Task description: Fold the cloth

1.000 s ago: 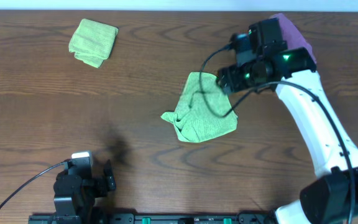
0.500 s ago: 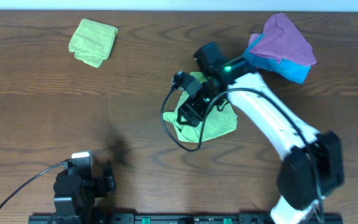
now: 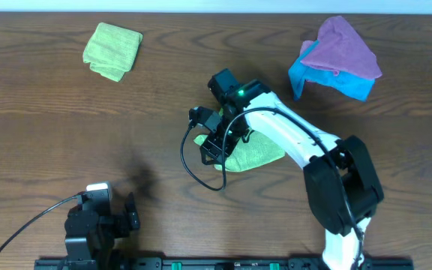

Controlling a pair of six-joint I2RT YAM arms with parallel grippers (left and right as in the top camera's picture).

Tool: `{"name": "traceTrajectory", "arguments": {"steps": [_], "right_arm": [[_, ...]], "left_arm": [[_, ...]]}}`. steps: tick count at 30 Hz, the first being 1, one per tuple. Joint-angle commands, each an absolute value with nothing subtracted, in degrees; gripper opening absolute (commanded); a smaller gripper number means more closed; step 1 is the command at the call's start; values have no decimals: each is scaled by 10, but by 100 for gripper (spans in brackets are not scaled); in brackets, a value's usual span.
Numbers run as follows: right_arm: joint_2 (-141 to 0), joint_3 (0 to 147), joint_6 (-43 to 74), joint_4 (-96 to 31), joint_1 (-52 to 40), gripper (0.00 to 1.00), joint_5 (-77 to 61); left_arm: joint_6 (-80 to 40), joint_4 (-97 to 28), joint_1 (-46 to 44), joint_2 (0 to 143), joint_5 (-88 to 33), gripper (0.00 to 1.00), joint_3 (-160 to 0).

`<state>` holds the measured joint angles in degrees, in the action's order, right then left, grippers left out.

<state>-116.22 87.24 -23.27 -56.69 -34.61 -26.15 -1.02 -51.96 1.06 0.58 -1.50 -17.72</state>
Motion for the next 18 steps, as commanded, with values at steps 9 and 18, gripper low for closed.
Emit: {"name": "traceTrajectory", "arguments": {"steps": [9,18], "right_arm": [[-1200,870,-238,-554,-350,54,-255],[-1195,870,-233,-629,-399,1,-342]], "left_arm": [[2,-533,10,3,-10,95,-169],[2,-531,10,3,-10,95,-169]]}}
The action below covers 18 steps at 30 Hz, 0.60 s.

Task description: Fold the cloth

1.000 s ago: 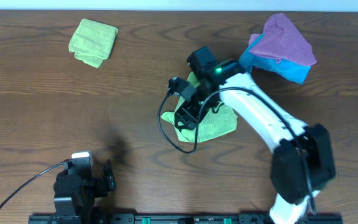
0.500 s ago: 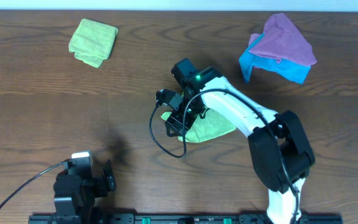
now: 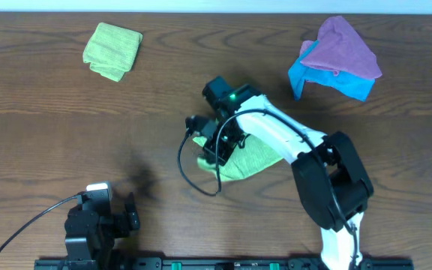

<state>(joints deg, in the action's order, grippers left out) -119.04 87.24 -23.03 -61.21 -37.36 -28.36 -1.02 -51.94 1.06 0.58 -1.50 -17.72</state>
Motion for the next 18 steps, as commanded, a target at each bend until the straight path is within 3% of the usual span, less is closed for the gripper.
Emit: {"name": "traceTrajectory", "arguments": {"steps": [1,8,14,16,18], "right_arm": [[-1195,870,-237,-646,-408,1,-351],[-1194,871,-241,-699,-466,5,-349],[-1179,914,-155,-622,-461,50,-316],[-1174,936,-123,-590,-455,62,-299],[-1172,961,-105,-577,-448,67,-293]], "left_arm": [[2,-529,10,3,-10,95,-169],[2,-524,10,3,-10,95,-169],[-1,-498,10,3,-12,95,-169],[-27,-487,10,3,-34,95,-169],[-46,-481,10,3,-61,95,-169]]}}
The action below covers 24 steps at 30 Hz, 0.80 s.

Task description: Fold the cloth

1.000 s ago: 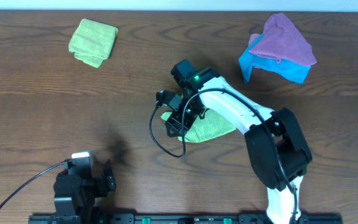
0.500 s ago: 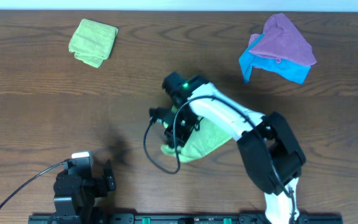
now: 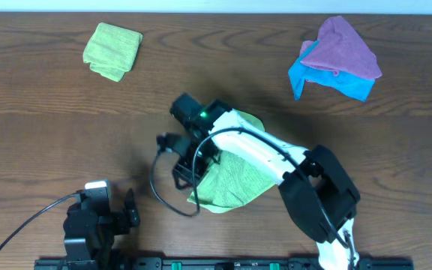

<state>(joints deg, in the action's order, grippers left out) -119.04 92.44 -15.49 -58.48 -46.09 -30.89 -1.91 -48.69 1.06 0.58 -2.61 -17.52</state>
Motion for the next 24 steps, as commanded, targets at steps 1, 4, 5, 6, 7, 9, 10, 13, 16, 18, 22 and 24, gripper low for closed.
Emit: {"name": "traceTrajectory", "arguments": {"steps": [1,4,5,6,7,9,10,13,16,18,22,24], "right_arm": [[-1170,972,-99,-577,-444,68,-291],[-1158,996,-75,-581,-425,71,-273],[-1147,996,-66,-582,-413,73,-269],[-1138,996,-62,-585,-403,74,-269],[-1126,996,-61,-591,-390,79,-267],[-1106,995,-60,-602,-369,89,-246],[-1093,994,-60,-611,-357,94,-232],[-1058,976,-60,-620,-330,95,-218],[-1008,922,-55,-620,-299,94,-216],[-968,869,-42,-614,-283,93,-216],[-880,755,3,-574,-258,93,-217],[-836,706,26,-554,-247,93,-226]], "left_arm": [[-50,-477,10,3,-68,95,-169],[-50,-460,10,4,-115,96,-172],[-50,-458,10,11,-142,95,-178],[-54,-458,10,22,-160,95,-187],[-61,-458,10,39,-174,95,-198],[-76,-458,10,80,-183,96,-226],[-79,-458,10,116,-188,95,-250],[-79,-467,10,217,-204,95,-317],[-79,-516,10,369,-255,95,-414],[-79,-541,10,446,-315,95,-460],[-107,-539,10,551,-409,95,-489],[-147,-538,10,591,-442,95,-489]]}}
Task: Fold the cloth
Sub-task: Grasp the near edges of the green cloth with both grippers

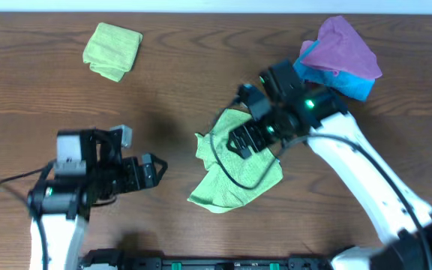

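Note:
A light green cloth [235, 180] lies crumpled and partly spread at the table's middle. One lobe reaches up to the right arm and a wider part lies toward the front. My right gripper [240, 142] hangs over the cloth's upper part, and its jaws are too dark to read. My left gripper [158, 166] is open just left of the cloth, pointing at its left edge and apart from it.
A folded green cloth [112, 50] sits at the far left. A purple cloth [343, 45] lies on a blue one [355, 86] at the far right. The right arm's black cable [227, 169] loops over the middle cloth.
The right gripper has moved from the cloth's left side to over its upper middle. The left arm has come out from the front edge to beside the cloth. The cloth lies about where it was.
The right gripper was at the left end of a small bunched cloth at the middle. At each later moment it was further left and nearer, and the cloth was drawn out wider. Now the cloth lies spread, the right gripper is back over it, and the left arm has come up.

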Controlling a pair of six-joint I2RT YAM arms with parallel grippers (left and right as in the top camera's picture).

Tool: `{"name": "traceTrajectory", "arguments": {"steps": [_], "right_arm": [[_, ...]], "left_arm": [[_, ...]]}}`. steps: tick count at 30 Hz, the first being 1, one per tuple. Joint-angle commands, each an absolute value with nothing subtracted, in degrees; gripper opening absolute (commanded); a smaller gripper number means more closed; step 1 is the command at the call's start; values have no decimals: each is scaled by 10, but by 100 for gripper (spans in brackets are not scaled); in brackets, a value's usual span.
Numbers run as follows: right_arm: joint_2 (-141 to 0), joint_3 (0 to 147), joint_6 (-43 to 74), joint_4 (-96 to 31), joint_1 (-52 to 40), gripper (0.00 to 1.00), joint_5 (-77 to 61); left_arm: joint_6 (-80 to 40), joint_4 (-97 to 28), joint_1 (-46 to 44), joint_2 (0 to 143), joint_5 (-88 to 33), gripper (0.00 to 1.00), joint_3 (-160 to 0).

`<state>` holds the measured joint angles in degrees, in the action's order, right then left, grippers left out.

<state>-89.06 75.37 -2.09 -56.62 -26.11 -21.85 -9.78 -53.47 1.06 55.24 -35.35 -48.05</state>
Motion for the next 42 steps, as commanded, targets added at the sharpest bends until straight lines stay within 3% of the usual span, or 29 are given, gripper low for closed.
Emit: {"name": "traceTrajectory", "arguments": {"steps": [1,5,6,13,24,32,42], "right_arm": [[-816,686,39,-548,-242,94,-227],[-743,618,72,-544,-221,98,-227],[-736,610,81,-544,-218,99,-227],[-726,575,107,-545,-209,99,-227],[-726,574,107,-534,-209,99,-224],[-726,574,107,-526,-209,99,-224],[-726,574,109,-527,-209,99,-225]], "left_arm": [[-156,-538,10,609,-454,95,-489],[-157,-538,10,686,-496,100,-488],[-157,-538,10,699,-501,95,-486],[-158,-519,10,765,-532,95,-434],[-280,-353,7,769,-585,95,-289],[-386,-213,-61,769,-565,96,-245],[-457,-126,-122,804,-530,97,-245]]}}
